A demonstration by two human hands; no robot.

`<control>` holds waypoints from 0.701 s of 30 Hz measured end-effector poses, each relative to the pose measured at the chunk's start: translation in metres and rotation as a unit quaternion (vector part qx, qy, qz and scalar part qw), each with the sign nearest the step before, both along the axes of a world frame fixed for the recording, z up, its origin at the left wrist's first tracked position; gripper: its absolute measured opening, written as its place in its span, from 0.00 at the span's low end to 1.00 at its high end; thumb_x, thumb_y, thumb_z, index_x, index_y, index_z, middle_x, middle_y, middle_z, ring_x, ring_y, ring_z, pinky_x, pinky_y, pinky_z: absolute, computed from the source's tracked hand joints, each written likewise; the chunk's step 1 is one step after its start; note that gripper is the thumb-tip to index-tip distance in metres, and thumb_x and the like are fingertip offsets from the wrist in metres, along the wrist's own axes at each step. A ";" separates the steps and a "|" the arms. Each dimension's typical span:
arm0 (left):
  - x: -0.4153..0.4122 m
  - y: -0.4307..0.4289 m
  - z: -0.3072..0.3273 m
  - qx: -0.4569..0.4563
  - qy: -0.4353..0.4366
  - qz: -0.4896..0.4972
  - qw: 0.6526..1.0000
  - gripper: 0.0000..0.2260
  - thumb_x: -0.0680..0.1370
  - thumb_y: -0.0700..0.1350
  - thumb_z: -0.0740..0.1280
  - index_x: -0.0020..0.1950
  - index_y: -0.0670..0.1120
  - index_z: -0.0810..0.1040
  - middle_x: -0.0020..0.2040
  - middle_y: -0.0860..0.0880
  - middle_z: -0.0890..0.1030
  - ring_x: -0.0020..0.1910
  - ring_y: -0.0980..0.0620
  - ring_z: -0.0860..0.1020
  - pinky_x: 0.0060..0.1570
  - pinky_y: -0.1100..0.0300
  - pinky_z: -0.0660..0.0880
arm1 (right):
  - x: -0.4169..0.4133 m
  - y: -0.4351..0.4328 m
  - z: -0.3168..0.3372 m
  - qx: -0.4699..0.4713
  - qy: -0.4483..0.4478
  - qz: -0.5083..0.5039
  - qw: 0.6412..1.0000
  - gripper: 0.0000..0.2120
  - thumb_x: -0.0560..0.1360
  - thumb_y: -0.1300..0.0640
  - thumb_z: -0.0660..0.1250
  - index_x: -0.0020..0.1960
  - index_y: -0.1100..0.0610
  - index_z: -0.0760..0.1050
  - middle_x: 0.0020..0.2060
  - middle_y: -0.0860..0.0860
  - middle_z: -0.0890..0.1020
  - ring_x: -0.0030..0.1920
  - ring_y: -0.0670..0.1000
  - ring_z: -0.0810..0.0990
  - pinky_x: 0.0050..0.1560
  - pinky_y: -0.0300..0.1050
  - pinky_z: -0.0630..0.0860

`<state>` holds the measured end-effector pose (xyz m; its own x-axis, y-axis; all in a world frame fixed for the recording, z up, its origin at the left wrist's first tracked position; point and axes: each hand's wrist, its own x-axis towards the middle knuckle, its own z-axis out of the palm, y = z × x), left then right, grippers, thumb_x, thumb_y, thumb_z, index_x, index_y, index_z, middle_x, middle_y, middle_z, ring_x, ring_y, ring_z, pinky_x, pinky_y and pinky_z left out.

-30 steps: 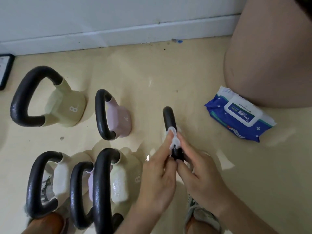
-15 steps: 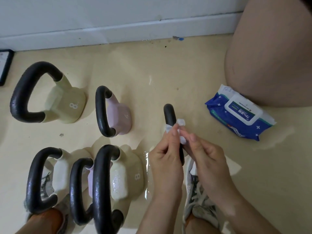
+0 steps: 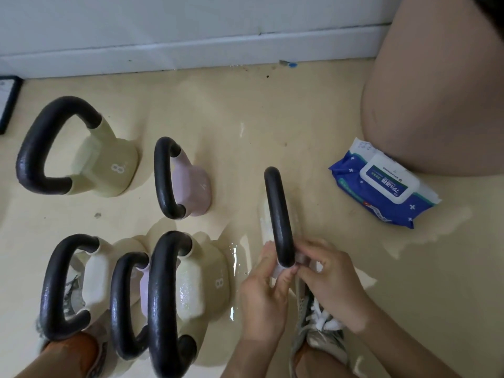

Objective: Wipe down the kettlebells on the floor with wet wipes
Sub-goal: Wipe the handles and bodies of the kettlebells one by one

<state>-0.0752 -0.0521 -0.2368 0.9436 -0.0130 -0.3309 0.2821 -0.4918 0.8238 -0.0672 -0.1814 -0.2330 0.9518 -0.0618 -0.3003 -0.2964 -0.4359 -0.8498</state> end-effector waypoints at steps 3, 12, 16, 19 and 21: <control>0.006 0.008 -0.008 0.031 -0.003 -0.044 0.999 0.16 0.76 0.50 0.70 0.65 0.54 0.77 0.61 0.58 0.80 0.63 0.58 0.76 0.60 0.58 0.74 | 0.004 0.000 -0.005 -0.032 0.003 0.008 0.999 0.25 0.70 0.63 0.72 0.60 0.40 0.78 0.53 0.41 0.81 0.52 0.41 0.80 0.55 0.43 0.77; 0.029 -0.010 0.036 -0.037 -0.019 0.006 0.999 0.08 0.82 0.47 0.59 0.58 0.56 0.76 0.37 0.57 0.82 0.37 0.58 0.80 0.38 0.57 0.77 | 0.006 0.008 0.033 0.037 -0.063 -0.033 0.997 0.18 0.74 0.52 0.70 0.52 0.28 0.75 0.42 0.32 0.83 0.47 0.35 0.81 0.50 0.34 0.77; 0.074 -0.023 0.043 0.033 -0.019 0.007 0.999 0.07 0.81 0.46 0.58 0.46 0.48 0.73 0.31 0.52 0.77 0.33 0.51 0.76 0.35 0.52 0.73 | 0.023 0.024 0.028 0.151 -0.056 -0.117 0.980 0.22 0.77 0.62 0.67 0.59 0.36 0.75 0.48 0.36 0.84 0.51 0.40 0.83 0.53 0.41 0.79; 0.111 -0.031 0.047 0.092 0.014 0.009 0.996 0.11 0.81 0.46 0.56 0.42 0.43 0.69 0.35 0.48 0.75 0.38 0.44 0.74 0.37 0.54 0.67 | 0.047 0.033 0.023 0.112 -0.066 -0.128 0.983 0.18 0.78 0.62 0.64 0.64 0.48 0.77 0.44 0.47 0.85 0.44 0.43 0.83 0.45 0.44 0.79; 0.138 -0.034 0.048 0.122 0.058 -0.004 0.991 0.12 0.81 0.46 0.55 0.41 0.42 0.69 0.38 0.44 0.76 0.41 0.42 0.73 0.40 0.54 0.66 | 0.067 0.035 0.022 0.030 -0.076 -0.122 0.989 0.15 0.77 0.63 0.62 0.61 0.52 0.78 0.39 0.50 0.84 0.38 0.47 0.81 0.40 0.44 0.77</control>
<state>0.0628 -0.0864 -0.1890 0.8996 0.0739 -0.4305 0.3631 -0.6743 0.6430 0.0001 -0.1465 -0.2110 0.9452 -0.2821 -0.1645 -0.2532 -0.3149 -0.9147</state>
